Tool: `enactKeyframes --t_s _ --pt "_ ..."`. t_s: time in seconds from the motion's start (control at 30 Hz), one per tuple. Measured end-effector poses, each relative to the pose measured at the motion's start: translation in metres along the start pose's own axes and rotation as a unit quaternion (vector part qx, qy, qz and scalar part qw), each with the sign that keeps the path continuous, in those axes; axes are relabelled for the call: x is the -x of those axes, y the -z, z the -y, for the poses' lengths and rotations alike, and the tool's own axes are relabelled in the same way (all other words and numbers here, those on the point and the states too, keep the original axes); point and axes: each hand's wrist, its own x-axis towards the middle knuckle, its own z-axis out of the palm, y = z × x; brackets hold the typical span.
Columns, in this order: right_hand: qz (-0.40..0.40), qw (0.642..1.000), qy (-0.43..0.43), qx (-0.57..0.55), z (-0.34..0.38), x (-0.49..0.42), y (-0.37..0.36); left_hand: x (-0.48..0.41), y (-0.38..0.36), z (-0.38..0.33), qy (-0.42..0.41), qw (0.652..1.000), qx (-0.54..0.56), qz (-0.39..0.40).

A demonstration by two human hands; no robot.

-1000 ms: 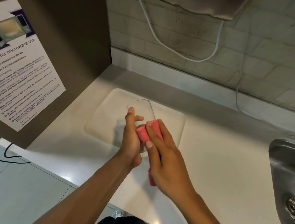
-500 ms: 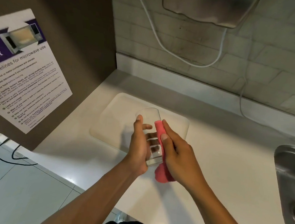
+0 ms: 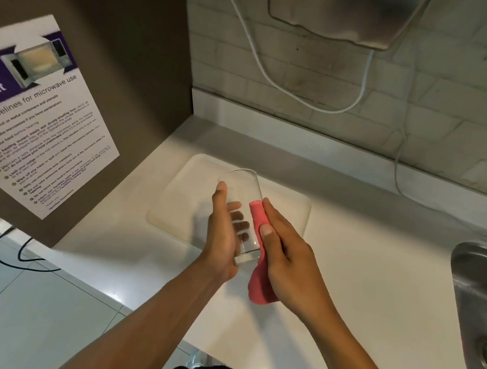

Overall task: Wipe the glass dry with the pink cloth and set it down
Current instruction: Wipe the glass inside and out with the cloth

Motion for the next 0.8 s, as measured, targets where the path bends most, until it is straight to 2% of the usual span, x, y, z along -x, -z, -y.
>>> enactKeyframes --t_s 0.17,0.33,0.53,0.63,0.73,0.8 --pt "-0.015 0.998 0.016 0.06 -0.008 0.002 -0.006 -0.002 0.002 0.005 -0.052 0.995 -0.089 -0.007" --pt "-0.008 0.997 0.05 0.064 -0.014 0.007 -0.017 -0.007 0.001 0.008 -0.022 0.99 -0.133 0.033" --pt "-0.038 0.998 -0.033 -0.03 0.0 -0.029 0.006 0.011 0.001 0.02 0.033 0.991 -0.094 0.085" --pt "-0.055 0.998 -0.007 -0.015 0.01 -0.033 0.008 0.012 -0.001 0.019 0.05 0.99 -0.068 0.118" --pt "-0.025 0.999 0.039 0.029 0.006 -0.008 -0.006 0.002 0.003 0.003 0.026 0.994 -0.053 0.095" --pt "-0.004 0.999 0.027 0.02 0.002 0.004 -0.011 -0.003 0.006 -0.003 0.016 0.995 -0.064 0.08"
